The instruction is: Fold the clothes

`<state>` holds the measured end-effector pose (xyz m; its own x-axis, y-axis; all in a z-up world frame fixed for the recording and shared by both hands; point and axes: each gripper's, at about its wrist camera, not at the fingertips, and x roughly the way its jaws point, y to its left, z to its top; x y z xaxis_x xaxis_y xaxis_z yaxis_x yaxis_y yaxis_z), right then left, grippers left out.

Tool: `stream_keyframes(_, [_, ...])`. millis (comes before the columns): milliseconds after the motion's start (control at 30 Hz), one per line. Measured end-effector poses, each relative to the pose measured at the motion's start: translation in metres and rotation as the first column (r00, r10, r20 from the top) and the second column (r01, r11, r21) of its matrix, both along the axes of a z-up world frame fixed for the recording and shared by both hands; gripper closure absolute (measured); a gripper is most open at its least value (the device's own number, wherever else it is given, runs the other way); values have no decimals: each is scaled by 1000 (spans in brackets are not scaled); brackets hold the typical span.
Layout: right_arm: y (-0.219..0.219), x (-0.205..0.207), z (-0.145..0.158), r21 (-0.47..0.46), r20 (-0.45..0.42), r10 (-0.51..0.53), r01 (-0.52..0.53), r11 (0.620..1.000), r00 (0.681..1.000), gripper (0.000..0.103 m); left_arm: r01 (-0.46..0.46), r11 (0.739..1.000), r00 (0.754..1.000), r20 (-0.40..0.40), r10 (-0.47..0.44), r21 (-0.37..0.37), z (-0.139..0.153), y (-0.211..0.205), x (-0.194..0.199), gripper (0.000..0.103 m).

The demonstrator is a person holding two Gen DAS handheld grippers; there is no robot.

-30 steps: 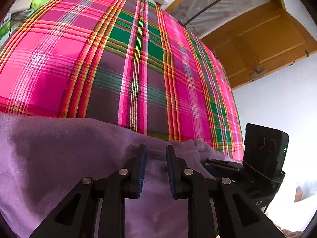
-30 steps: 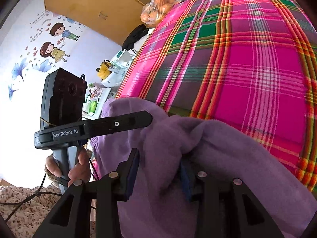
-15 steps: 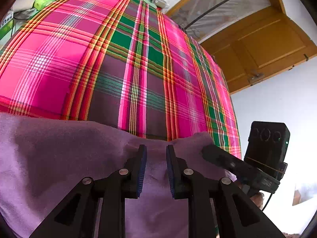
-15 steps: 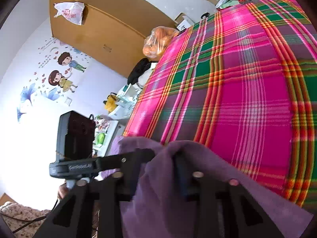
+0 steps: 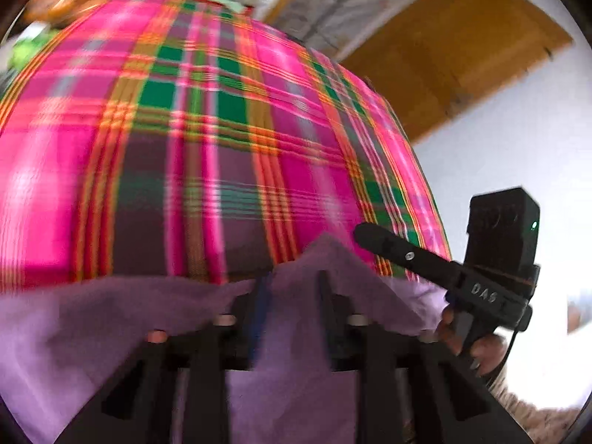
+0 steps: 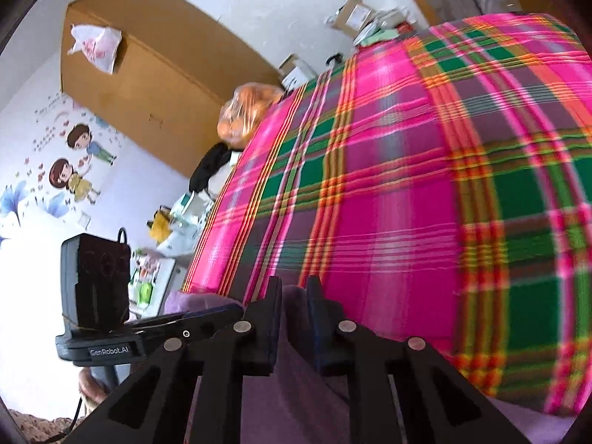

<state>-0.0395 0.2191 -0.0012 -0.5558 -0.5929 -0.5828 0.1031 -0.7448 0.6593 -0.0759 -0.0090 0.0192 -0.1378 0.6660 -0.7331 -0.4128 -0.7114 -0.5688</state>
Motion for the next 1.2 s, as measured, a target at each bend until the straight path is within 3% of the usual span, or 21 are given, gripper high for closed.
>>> stream_keyframes(167, [24, 32, -2, 21, -1, -73, 73, 997, 997, 87, 123, 992, 992, -17, -123, 11, 4, 21, -8, 56])
stream_keyframes(467, [52, 61, -5, 27, 14, -133, 133, 991, 991, 87, 211, 974, 977, 22, -210, -76, -11, 50, -23, 56])
stream_keyframes(567, [55, 59, -6, 20, 18, -157, 157, 987, 987, 87, 179, 984, 981, 81, -179, 5, -17, 43, -28, 60])
stream_keyframes(600, [58, 59, -7, 17, 23, -164, 163, 986, 986, 87, 164, 986, 982, 91, -165, 22, -18, 40, -30, 75])
stream_keyframes(667, [61, 60, -11, 5, 33, -171, 171, 985, 985, 87, 149, 988, 986, 73, -151, 27, -16, 37, -31, 91])
stream_keyframes(700, [62, 61, -12, 0, 38, -173, 173, 985, 984, 87, 139, 990, 988, 64, -141, 32, -14, 35, -31, 93])
stream_keyframes(900, [65, 63, -15, 12, 40, -176, 175, 984, 984, 87, 73, 996, 997, 7, -74, 59, -1, 28, -31, 96])
stream_keyframes(1000, [62, 67, -13, 66, 25, -143, 141, 988, 989, 87, 51, 998, 998, -33, -50, 30, -5, 30, -35, 97])
stream_keyframes(1067, [60, 69, -11, 103, 16, -121, 119, 988, 993, 87, 16, 1000, 1000, -21, -16, -10, -16, 32, -41, 97])
stream_keyframes(1200, [56, 74, -7, 176, 1, -76, 74, 982, 997, 87, -7, 1000, 999, 50, 5, 27, -27, 26, -46, 97])
